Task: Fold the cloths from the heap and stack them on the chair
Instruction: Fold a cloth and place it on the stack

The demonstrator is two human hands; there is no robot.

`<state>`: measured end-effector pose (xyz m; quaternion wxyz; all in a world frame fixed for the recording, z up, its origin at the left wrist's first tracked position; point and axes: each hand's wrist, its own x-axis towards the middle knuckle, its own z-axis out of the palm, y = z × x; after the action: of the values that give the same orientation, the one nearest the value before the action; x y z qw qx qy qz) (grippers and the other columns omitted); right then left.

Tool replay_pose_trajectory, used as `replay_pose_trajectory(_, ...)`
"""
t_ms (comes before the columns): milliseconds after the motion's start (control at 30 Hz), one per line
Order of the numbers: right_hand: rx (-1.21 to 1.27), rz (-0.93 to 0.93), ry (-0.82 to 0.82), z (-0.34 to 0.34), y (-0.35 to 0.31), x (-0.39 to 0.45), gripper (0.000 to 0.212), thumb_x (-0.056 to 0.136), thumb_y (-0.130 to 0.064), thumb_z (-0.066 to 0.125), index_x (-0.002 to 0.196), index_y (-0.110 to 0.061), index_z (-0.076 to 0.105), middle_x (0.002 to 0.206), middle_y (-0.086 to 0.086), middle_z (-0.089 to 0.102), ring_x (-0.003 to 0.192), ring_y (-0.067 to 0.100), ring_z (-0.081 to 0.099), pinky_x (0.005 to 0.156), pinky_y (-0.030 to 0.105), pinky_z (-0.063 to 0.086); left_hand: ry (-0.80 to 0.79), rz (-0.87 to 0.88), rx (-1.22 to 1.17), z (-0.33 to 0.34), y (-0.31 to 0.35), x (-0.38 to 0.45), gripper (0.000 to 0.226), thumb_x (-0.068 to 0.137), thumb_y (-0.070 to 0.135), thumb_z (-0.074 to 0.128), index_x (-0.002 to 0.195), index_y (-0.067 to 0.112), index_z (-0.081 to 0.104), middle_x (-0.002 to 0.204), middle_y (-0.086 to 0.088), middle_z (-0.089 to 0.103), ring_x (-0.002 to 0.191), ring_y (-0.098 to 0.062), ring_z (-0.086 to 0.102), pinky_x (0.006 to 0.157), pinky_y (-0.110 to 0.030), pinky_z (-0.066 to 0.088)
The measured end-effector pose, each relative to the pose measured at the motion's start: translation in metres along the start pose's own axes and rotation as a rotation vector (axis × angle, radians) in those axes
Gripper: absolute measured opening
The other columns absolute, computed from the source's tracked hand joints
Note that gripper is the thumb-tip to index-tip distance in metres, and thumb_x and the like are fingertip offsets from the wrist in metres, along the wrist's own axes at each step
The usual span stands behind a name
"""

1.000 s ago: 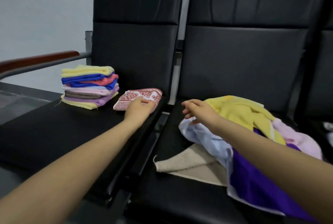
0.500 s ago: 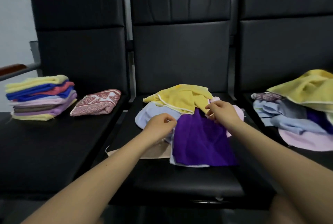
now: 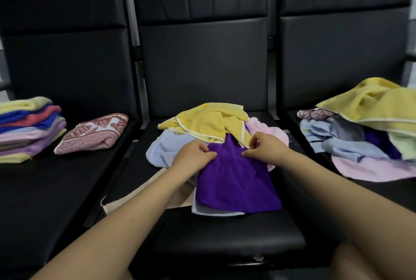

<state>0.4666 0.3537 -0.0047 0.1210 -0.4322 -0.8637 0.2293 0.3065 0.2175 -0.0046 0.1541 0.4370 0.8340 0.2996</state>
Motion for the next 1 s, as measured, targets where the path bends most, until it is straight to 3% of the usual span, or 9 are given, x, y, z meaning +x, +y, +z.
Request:
replay_pose_trajectory(100,-0.083,0.058,0.102,0.003,0.005,0.000,0.041,0.077,-0.049,0.073,0.087,-0.015,0.053,0.088,0.005,0.061,0.085,0.019,0.061,0.069,0.028,0.045,0.046,-0.019,0.001,0.002,0.001,0.003,0.031,0.092,0.049,0.054,0.081,0.019,0.052,0.078,-0.001,0.055,0.078,-0.022,0.060,0.070,-0.033,0.046)
replay_pose_trajectory(200,-0.091,0.164,0.053,0.000,0.002,-0.004,0.039,0.082,-0.050,0.069,0.073,-0.020,0.047,0.071,0.003,0.059,0.059,0.014,0.059,0.057,0.025,0.047,-0.014,-0.003,0.002,0.006,0.004,0.005,0.039,0.091,0.048,0.055,0.066,0.019,0.051,0.068,0.000,0.056,0.072,-0.021,0.060,0.065,-0.032,0.042)
replay_pose_trajectory(333,0.029,0.056,-0.013,0.003,0.000,-0.005,0.034,0.086,-0.040,0.068,0.071,-0.016,0.049,0.062,-0.001,0.051,0.059,0.014,0.051,0.050,0.023,0.035,0.047,0.057,-0.331,0.004,0.017,-0.002,0.026,0.094,0.034,0.057,0.073,0.019,0.059,0.073,0.003,0.058,0.078,-0.019,0.056,0.068,-0.030,0.040)
replay_pose_trajectory(433,0.325,-0.086,0.122,-0.003,-0.003,-0.007,0.042,0.088,-0.032,0.068,0.060,-0.016,0.041,0.059,-0.004,0.041,0.060,0.011,0.040,0.054,0.021,0.029,0.162,0.116,-0.643,-0.011,0.028,-0.013,0.019,0.095,0.032,0.057,0.086,0.018,0.067,0.090,-0.005,0.068,0.091,-0.023,0.063,0.079,-0.035,0.050)
replay_pose_trajectory(533,0.715,-0.163,0.279,-0.023,-0.021,-0.015,0.029,0.091,-0.025,0.065,0.066,-0.010,0.062,0.062,-0.004,0.053,0.063,0.009,0.046,0.062,0.024,0.037,0.250,0.197,-0.941,-0.038,0.038,-0.026,0.016,0.097,0.021,0.056,0.088,0.021,0.070,0.093,0.000,0.072,0.092,-0.015,0.064,0.085,-0.028,0.050)
replay_pose_trajectory(633,1.130,-0.171,0.278,-0.039,-0.044,-0.026,0.020,0.094,-0.019,0.061,0.076,-0.015,0.068,0.067,-0.005,0.060,0.065,0.008,0.053,0.062,0.023,0.047,0.321,0.278,-1.130,-0.063,0.038,-0.038,0.017,0.098,0.017,0.054,0.090,0.017,0.069,0.093,-0.004,0.071,0.089,-0.016,0.064,0.083,-0.029,0.050)
replay_pose_trajectory(800,1.462,-0.084,0.065,-0.042,-0.054,-0.027,0.014,0.098,-0.017,0.051,0.090,-0.011,0.061,0.081,0.004,0.058,0.073,0.015,0.056,0.061,0.023,0.049,0.383,0.335,-0.948,-0.091,0.007,-0.057,0.010,0.080,0.018,0.057,0.072,0.013,0.052,0.067,0.000,0.050,0.063,-0.007,0.046,0.057,-0.021,0.037)
replay_pose_trajectory(900,1.499,0.197,-0.072,-0.031,-0.045,-0.019,0.014,0.097,-0.014,0.046,0.104,-0.009,0.058,0.086,0.006,0.060,0.074,0.016,0.057,0.059,0.027,0.048,0.137,0.356,-0.708,-0.085,-0.020,-0.067,0.033,0.062,0.037,0.056,0.069,0.006,0.045,0.062,0.000,0.033,0.056,-0.004,0.034,0.051,-0.021,0.029)
replay_pose_trajectory(1000,1.292,0.342,-0.178,-0.017,-0.033,-0.013,0.026,0.093,-0.018,0.056,0.117,-0.009,0.058,0.107,0.013,0.068,0.084,0.020,0.064,0.061,0.026,0.050,-0.200,0.190,-0.390,-0.065,-0.035,-0.074,0.034,0.079,0.045,0.057,0.061,0.017,0.049,0.058,0.007,0.041,0.056,-0.004,0.038,0.059,-0.024,0.032)
